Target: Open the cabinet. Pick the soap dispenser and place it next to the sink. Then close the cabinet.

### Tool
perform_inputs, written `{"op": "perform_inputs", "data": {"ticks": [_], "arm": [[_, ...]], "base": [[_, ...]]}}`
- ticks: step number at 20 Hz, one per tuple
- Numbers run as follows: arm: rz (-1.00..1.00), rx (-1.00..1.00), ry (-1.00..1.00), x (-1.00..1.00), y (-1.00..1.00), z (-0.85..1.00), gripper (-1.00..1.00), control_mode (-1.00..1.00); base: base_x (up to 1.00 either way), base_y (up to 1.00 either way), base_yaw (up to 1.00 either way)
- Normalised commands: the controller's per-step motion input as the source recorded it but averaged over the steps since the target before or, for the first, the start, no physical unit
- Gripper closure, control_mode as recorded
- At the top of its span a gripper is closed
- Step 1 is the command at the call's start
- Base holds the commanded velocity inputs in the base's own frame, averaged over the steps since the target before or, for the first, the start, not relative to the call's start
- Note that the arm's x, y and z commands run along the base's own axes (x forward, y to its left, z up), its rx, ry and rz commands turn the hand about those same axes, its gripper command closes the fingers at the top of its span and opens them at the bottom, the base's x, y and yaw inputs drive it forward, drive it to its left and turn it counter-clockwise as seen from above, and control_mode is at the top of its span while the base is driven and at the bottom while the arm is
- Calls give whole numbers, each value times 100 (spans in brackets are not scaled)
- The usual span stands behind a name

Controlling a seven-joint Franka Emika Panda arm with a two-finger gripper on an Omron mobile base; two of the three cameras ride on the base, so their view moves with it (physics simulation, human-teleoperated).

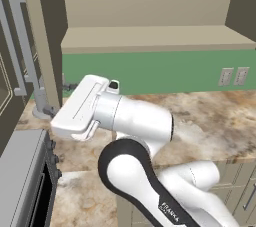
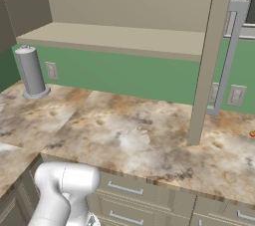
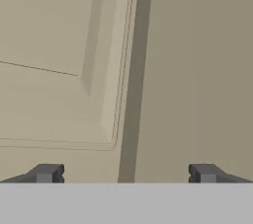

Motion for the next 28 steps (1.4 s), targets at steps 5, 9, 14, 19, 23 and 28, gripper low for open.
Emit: {"op": "perform_inputs", "data": {"ticks": [5,9,14,19,23,28], "arm": [[-7,0,0,28,30,-6,-100,-100],[-7,0,-1,32,29,-5,-100,-100],[-8,0,0,19,10,-2,-100,-100],[-16,0,-3,2,-11,0,-100,-100],[-19,0,-2,0,-31,0,-100,-100],[-18,0,0,-4,-50,0,-100,-100]], "base": [[0,0,0],[0,0,0],[0,0,0],[0,0,0],[0,0,0],[0,0,0]]}}
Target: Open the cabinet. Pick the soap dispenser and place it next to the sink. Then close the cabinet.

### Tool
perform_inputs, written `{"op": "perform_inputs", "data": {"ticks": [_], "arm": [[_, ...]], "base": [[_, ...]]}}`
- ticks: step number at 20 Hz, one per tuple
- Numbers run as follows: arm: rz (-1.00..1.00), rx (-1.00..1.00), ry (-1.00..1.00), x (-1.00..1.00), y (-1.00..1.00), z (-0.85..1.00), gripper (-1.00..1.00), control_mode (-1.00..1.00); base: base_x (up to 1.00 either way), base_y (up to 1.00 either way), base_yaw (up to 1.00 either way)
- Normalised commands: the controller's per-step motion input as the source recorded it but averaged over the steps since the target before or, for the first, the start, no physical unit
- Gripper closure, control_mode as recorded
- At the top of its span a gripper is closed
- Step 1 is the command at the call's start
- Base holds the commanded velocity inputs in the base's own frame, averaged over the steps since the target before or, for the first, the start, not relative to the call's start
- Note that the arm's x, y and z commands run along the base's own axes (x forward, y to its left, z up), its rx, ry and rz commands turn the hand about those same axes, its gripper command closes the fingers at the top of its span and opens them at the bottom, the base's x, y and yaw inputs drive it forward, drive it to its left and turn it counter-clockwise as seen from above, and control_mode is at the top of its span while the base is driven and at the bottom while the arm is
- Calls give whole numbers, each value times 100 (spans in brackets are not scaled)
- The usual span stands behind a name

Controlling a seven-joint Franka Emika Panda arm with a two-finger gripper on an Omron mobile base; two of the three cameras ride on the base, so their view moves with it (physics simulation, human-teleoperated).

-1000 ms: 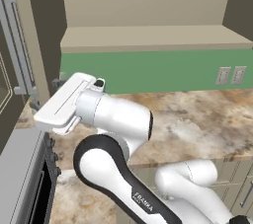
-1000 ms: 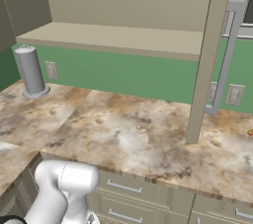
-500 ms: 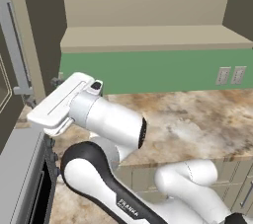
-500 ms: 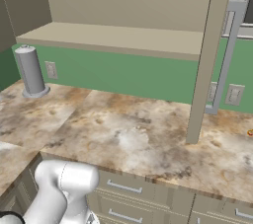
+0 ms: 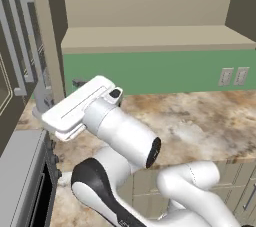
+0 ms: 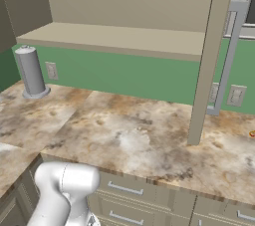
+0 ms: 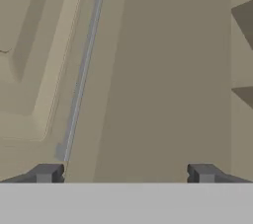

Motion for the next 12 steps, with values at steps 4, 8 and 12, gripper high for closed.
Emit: {"op": "perform_inputs", "data": {"ticks": [4,8,12], "arm": [[-18,4,0,-5,-59,2,-100,-100],[-19,11,0,0,-64,11,-100,-100],[-16,13,2,3,-61,11,-100,-100]], "base": [[0,0,0],[0,0,0],[0,0,0]]}}
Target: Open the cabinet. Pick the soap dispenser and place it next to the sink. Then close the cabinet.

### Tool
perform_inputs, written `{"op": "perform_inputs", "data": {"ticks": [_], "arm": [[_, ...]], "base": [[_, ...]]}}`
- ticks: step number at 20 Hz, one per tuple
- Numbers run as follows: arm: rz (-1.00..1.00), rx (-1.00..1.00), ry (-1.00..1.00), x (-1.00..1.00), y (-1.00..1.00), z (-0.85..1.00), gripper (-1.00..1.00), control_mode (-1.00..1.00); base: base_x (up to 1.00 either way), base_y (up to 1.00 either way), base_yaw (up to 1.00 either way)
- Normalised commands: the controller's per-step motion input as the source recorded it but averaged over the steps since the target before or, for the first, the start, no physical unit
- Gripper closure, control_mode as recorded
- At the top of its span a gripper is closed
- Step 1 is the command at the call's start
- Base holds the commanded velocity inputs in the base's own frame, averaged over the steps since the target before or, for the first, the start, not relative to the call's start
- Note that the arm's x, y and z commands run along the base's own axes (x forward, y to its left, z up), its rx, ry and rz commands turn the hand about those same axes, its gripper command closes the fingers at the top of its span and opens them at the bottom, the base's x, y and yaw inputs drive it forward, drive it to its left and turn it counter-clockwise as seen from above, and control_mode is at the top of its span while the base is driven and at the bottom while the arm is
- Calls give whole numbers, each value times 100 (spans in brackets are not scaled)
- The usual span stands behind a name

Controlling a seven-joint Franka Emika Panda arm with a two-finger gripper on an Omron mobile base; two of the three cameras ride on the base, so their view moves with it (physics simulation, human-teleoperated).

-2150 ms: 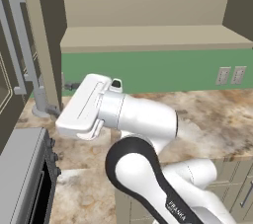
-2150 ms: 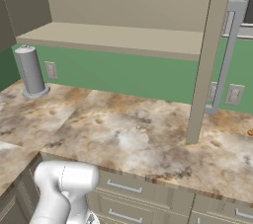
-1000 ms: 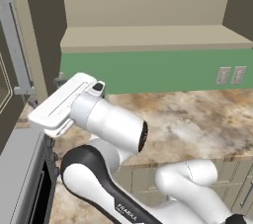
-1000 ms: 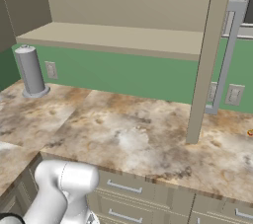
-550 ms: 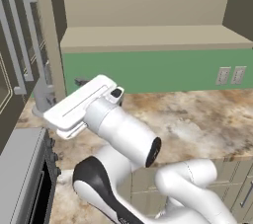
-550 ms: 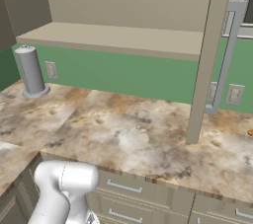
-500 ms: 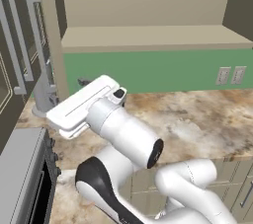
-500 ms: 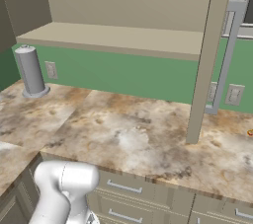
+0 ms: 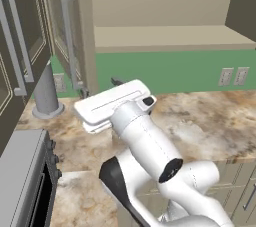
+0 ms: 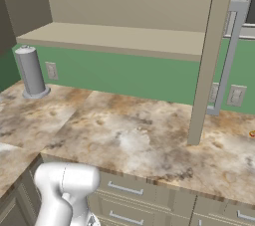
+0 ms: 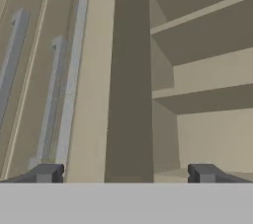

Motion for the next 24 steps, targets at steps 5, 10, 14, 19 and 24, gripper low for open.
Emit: {"op": "perform_inputs", "data": {"ticks": [5,10,14,19,24], "arm": [[-10,11,2,17,-55,7,-100,-100],[-9,12,6,21,-57,4,-100,-100],[-12,10,15,18,-61,0,-100,-100],[-13,4,19,26,-59,-2,-100,-100],[-11,0,18,53,-38,-6,-100,-100]], "base": [[0,0,0],[0,0,0],[0,0,0],[0,0,0],[0,0,0]]}}
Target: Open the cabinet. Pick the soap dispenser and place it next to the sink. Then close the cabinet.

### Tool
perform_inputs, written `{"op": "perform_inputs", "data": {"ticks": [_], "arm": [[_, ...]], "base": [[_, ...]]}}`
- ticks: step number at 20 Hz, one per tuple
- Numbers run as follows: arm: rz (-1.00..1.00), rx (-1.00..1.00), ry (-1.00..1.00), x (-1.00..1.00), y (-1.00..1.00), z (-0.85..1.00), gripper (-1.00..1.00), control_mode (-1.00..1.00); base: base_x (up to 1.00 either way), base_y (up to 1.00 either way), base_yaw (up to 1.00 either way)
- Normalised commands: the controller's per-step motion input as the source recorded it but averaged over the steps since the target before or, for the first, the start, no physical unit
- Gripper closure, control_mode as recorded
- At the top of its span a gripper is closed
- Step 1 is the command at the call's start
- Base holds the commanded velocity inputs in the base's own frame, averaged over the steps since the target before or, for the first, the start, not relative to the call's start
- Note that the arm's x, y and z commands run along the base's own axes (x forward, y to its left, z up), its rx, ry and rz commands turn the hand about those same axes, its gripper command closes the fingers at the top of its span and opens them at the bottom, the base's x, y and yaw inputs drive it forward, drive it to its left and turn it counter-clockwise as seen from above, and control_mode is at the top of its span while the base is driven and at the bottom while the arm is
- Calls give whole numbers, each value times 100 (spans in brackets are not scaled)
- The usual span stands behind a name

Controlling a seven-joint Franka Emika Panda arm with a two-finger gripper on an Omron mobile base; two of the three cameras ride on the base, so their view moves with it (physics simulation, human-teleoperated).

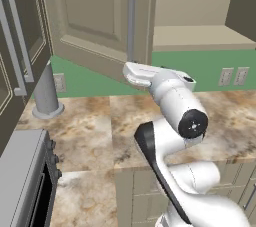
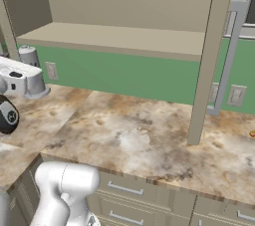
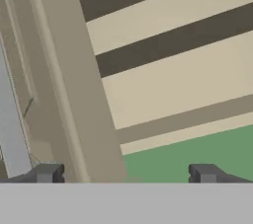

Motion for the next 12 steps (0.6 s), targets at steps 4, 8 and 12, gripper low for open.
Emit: {"op": "perform_inputs", "data": {"ticks": [4,8,12], "arm": [[-8,0,16,62,-33,-6,-100,-100],[-4,0,14,69,-34,-15,-100,-100],[-2,0,8,75,-31,-19,-100,-100]], "base": [[0,0,0],[0,0,0],[0,0,0]]}}
